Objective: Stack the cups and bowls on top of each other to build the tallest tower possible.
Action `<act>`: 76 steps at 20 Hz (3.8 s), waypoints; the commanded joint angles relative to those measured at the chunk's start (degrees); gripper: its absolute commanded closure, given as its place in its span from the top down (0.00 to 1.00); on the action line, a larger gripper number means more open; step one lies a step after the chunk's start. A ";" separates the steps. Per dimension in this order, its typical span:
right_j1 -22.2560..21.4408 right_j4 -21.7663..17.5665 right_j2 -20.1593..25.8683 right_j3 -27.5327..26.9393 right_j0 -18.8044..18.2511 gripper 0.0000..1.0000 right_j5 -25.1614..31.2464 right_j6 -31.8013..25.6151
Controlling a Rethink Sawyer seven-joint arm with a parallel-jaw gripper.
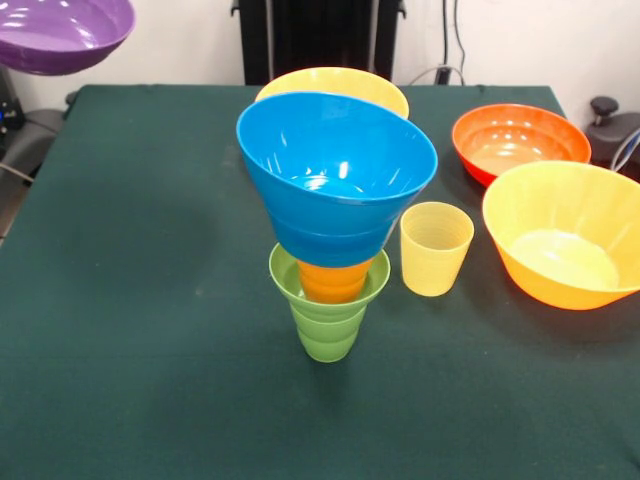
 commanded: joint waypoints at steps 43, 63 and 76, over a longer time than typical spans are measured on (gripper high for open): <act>4.29 4.60 -3.38 -14.12 27.78 0.00 5.06 -0.27; 2.13 8.53 -3.81 -12.36 28.70 0.00 6.02 -0.77; 4.82 8.17 -5.03 -8.78 32.12 0.00 -1.27 4.30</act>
